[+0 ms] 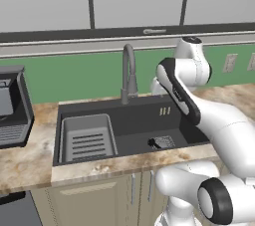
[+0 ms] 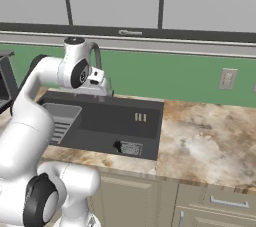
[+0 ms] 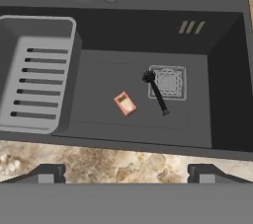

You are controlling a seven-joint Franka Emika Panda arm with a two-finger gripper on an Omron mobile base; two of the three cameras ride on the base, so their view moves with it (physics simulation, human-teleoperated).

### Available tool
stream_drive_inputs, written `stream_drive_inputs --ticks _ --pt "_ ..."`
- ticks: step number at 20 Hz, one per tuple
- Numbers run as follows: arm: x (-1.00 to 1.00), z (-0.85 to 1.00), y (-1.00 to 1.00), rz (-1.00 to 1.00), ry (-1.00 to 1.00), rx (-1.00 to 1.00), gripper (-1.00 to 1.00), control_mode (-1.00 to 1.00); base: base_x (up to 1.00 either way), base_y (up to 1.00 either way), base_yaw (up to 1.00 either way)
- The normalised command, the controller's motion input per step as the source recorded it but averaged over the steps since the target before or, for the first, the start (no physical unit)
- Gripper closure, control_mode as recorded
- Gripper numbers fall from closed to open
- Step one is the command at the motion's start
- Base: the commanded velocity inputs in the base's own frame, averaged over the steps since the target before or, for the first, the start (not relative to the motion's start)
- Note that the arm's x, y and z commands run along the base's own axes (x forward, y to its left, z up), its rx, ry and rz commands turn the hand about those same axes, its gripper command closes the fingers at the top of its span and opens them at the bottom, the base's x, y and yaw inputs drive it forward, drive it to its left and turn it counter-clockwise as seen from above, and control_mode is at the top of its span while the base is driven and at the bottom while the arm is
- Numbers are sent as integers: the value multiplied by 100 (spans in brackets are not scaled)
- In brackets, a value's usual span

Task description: Pick up the dish brush and bar soap from the sink, and place them back in the cabinet, and close the cabinet doors.

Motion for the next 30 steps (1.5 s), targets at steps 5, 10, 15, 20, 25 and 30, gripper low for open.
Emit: stream_drive_inputs --ticks 5,10,15,20,25,30 --pt "0 -17 -2 0 0 0 -100 -100 0 0 0" --pt "0 -17 -3 0 0 0 -100 -100 0 0 0" --pt "0 -15 -9 0 0 0 -100 -100 0 0 0" --pt "0 -15 -10 0 0 0 -100 -100 0 0 0" --pt "0 -11 -11 0 0 0 -100 -100 0 0 0" --pt "0 -11 -8 0 0 0 -100 -100 0 0 0"
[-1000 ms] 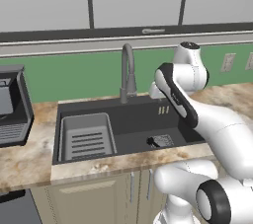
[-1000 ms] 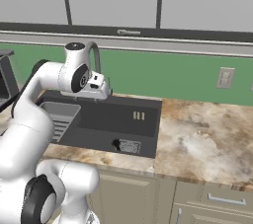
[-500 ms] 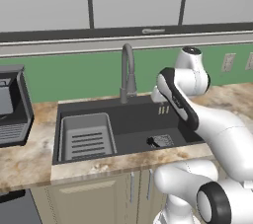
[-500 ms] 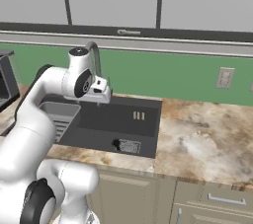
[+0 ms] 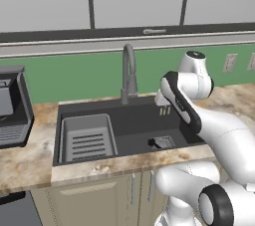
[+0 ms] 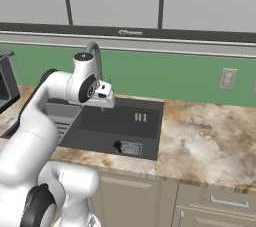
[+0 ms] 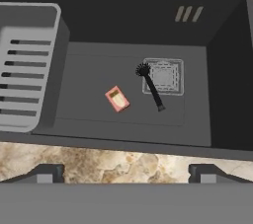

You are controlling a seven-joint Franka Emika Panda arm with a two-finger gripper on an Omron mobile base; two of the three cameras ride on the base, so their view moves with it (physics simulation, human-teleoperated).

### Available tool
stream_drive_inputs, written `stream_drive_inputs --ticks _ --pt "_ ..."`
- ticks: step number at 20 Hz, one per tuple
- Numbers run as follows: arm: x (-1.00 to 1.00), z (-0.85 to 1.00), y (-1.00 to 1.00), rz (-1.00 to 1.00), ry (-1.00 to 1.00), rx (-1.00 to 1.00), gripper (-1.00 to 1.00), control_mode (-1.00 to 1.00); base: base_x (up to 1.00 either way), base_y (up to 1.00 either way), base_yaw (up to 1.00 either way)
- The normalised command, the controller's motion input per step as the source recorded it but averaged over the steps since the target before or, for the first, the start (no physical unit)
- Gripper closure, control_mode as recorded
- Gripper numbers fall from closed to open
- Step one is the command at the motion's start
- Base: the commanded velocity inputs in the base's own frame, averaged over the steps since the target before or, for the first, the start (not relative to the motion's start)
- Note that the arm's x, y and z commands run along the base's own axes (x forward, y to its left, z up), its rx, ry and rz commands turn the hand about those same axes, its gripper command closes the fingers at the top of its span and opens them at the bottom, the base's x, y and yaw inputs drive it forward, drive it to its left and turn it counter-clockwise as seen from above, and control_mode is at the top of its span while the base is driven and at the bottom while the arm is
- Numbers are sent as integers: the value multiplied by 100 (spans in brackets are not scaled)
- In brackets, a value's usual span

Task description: Pick up the dish brush and bar soap from the sink, and place them back in the cabinet, and close the cabinet doors.

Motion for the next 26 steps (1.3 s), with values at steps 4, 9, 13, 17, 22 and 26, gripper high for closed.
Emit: stream_drive_inputs --ticks 4,9,13,17,22,26 --pt "1 -14 -7 0 0 0 -100 -100 0 0 0" --pt "3 -13 -8 0 0 0 -100 -100 0 0 0" --pt "5 -12 -11 0 0 0 -100 -100 0 0 0" --pt "6 -12 -13 0 0 0 -100 -100 0 0 0" --pt "5 -10 -11 0 0 0 -100 -100 0 0 0" --pt "5 -11 -8 0 0 0 -100 -100 0 0 0"
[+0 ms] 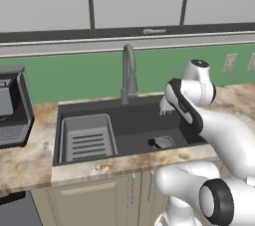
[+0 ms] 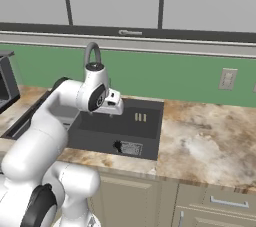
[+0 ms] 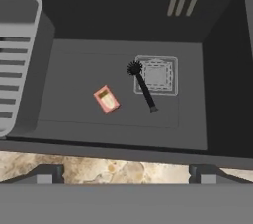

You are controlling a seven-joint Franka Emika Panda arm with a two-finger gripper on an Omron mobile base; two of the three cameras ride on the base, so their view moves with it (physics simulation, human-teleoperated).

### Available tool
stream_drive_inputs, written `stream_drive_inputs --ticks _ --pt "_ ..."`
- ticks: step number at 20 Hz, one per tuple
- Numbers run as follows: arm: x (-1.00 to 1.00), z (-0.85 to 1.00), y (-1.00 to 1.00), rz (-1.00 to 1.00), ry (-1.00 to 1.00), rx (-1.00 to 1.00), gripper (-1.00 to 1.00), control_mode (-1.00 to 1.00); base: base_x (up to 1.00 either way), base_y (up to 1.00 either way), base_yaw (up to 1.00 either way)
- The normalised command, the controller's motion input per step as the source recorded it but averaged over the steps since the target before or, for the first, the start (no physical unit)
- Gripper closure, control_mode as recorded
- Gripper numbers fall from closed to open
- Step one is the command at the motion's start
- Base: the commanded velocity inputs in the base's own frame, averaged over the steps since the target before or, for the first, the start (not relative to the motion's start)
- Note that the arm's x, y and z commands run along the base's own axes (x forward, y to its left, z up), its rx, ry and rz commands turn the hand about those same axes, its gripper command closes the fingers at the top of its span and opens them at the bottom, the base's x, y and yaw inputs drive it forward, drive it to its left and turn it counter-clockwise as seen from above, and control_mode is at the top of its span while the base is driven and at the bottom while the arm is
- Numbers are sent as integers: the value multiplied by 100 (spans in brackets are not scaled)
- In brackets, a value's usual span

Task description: Pick up the dish brush and bar soap from the sink, and place them back in the cabinet, and close the cabinet doors.

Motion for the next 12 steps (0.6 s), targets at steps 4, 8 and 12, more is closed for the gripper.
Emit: stream_drive_inputs --ticks 4,8,12 --pt "5 -10 -6 0 0 0 -100 -100 0 0 0" --pt "6 -10 -8 0 0 0 -100 -100 0 0 0" --pt "5 -8 -9 0 0 0 -100 -100 0 0 0"
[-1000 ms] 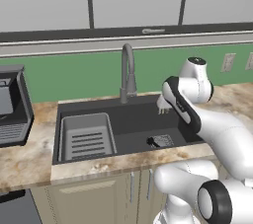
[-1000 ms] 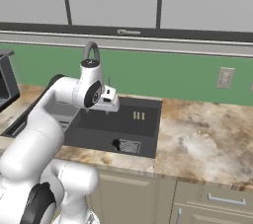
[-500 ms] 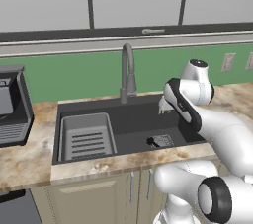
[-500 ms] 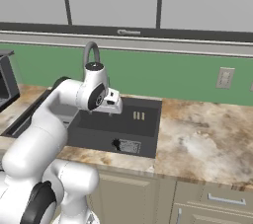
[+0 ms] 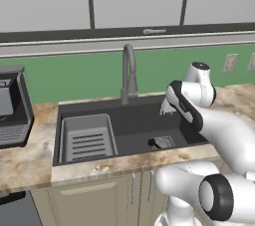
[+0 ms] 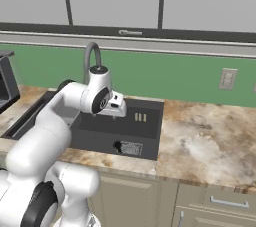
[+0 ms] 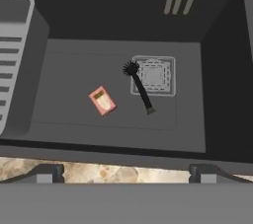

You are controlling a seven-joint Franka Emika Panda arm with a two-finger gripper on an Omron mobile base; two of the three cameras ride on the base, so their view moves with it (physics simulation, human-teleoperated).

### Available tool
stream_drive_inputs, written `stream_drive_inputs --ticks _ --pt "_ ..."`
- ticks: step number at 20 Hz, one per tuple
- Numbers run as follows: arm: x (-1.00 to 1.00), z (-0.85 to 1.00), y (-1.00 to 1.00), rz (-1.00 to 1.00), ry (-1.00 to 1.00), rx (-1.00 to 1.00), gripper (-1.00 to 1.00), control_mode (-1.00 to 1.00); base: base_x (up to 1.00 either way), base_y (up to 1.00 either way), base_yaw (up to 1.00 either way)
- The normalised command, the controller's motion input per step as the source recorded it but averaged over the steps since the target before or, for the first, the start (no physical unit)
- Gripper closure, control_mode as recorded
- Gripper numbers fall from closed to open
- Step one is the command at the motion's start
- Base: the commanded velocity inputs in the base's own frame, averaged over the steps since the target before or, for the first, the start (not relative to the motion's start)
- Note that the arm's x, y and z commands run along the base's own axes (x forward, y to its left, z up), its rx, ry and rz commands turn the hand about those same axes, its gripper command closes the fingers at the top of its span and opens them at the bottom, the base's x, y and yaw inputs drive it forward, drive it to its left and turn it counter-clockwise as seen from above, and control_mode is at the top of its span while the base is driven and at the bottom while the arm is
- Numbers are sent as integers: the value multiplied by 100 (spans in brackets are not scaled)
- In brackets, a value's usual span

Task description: Pick up the dish brush and bar soap from the sink, and place them back in the cabinet, and close the cabinet doors.

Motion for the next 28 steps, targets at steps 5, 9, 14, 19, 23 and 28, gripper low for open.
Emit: stream_drive_inputs --ticks 5,9,14,19,23,28 --pt "12 -9 -8 0 0 0 -100 -100 0 0 0" --pt "14 -12 -7 0 0 0 -100 -100 0 0 0" --pt "16 -11 -1 0 0 0 -100 -100 0 0 0" --pt "10 -16 -1 0 0 0 -100 -100 0 0 0" --pt "9 -12 0 0 0 0 -100 -100 0 0 0" --pt "9 -8 0 0 0 0 -100 -100 0 0 0"
